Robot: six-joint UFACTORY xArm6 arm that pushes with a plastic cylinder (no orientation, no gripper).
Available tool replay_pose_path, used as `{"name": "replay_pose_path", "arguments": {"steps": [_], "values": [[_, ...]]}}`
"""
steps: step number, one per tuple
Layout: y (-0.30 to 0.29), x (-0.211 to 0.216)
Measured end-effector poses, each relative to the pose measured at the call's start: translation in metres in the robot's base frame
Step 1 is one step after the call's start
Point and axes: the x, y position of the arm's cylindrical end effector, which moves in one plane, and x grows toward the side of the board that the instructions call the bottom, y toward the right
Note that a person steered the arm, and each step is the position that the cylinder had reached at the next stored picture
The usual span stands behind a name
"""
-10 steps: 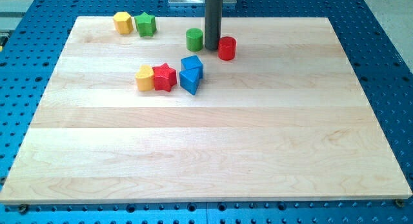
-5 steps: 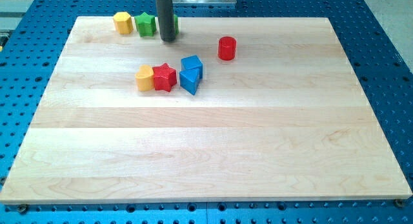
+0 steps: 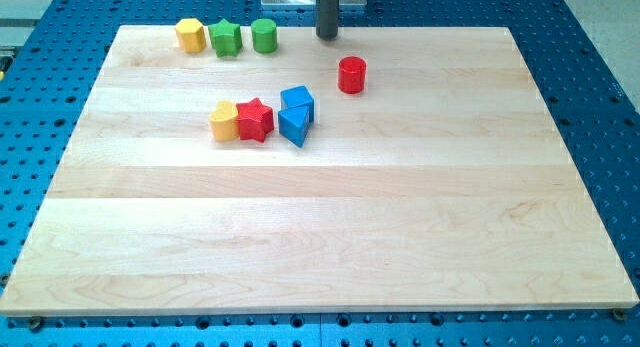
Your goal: Slide the green circle to the right of the green star
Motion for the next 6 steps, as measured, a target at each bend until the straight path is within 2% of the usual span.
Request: {"name": "replay_pose_path", "arguments": {"steps": [3,6], "values": [[-0.056,0.004],[-0.061,0.022]]}}
